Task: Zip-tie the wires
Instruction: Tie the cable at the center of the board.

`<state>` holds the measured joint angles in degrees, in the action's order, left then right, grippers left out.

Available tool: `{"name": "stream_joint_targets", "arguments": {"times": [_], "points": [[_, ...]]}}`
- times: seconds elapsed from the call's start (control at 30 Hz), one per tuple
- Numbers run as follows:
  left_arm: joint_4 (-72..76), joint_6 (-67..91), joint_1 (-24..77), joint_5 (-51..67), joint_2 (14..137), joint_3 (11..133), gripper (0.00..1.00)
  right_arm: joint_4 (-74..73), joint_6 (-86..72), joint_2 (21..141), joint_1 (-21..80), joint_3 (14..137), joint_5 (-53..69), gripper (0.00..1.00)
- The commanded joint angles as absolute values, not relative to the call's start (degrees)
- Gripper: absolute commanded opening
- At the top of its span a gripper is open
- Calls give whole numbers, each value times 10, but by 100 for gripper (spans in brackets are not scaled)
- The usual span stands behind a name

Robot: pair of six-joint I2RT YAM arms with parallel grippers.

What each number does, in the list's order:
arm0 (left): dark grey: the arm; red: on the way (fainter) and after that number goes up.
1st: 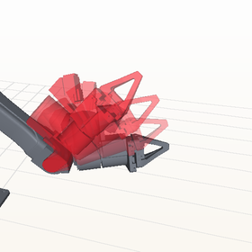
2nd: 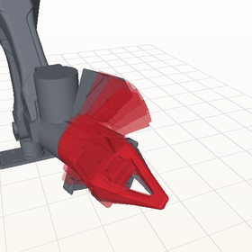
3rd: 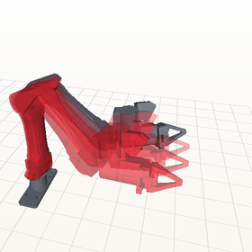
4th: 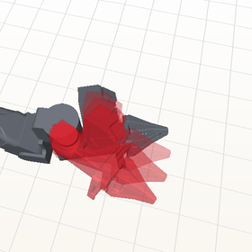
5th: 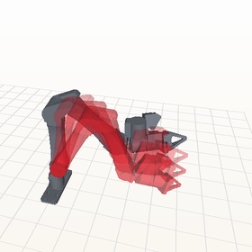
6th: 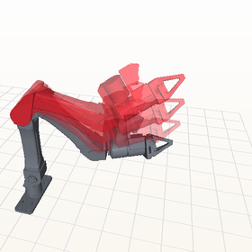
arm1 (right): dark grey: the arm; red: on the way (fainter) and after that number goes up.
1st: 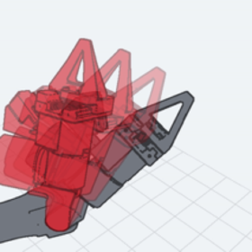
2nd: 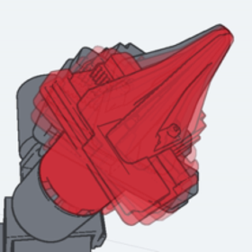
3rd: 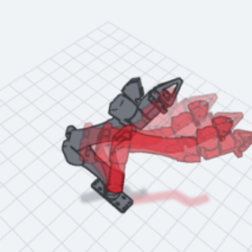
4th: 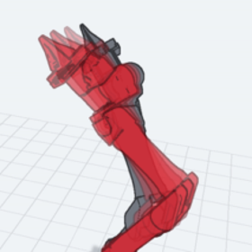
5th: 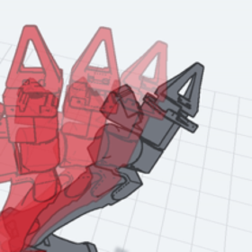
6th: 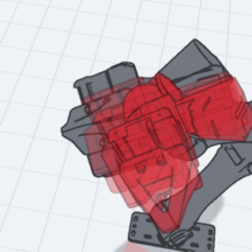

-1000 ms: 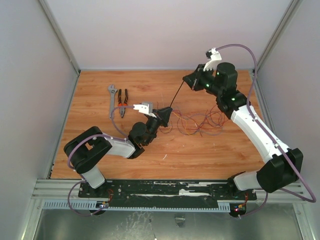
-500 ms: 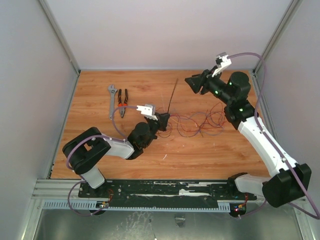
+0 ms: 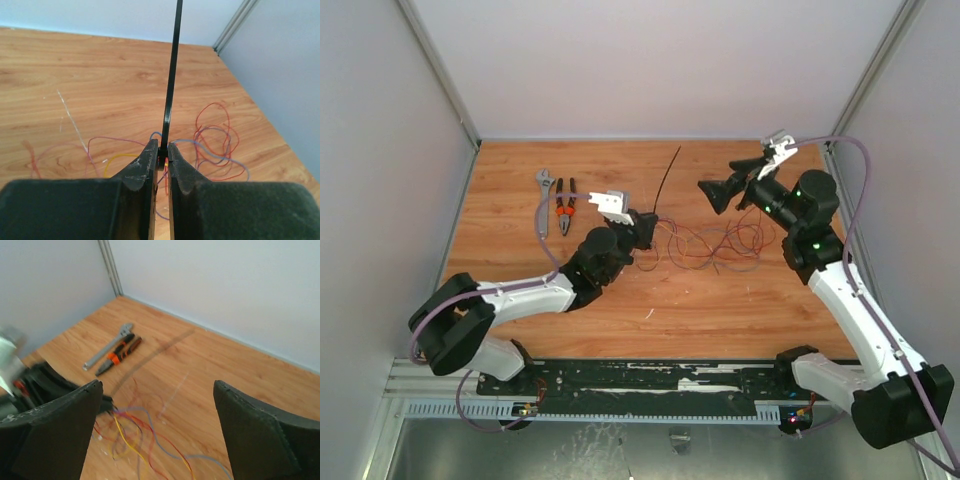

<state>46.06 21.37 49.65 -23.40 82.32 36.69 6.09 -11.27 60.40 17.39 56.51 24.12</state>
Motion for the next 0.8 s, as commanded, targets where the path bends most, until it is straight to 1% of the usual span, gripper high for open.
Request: {"name": "stream_joint_targets", "arguments": {"times": [0.0,0.07,0.2,0.33,0.47,0.57,0.77], "points": [[339,233,498,-246,782,413,0,95,-108,579,138,494,281,98],[307,242,498,-246,771,424,0,135,-123,566,126,455,289,99],[257,252,498,-247,755,440,0,206,-158,546,119,389,261,99],[207,257,497,-257,745,460,0,256,-121,545,119,356,292,99],[189,264,495,-266,727,463,0,307,-103,533,119,316,298,99],[180,266,493,-264,719,471,0,320,-97,533,119,304,317,98],[150,255,493,-254,719,514,0,320,-99,551,119,294,385,92]]}}
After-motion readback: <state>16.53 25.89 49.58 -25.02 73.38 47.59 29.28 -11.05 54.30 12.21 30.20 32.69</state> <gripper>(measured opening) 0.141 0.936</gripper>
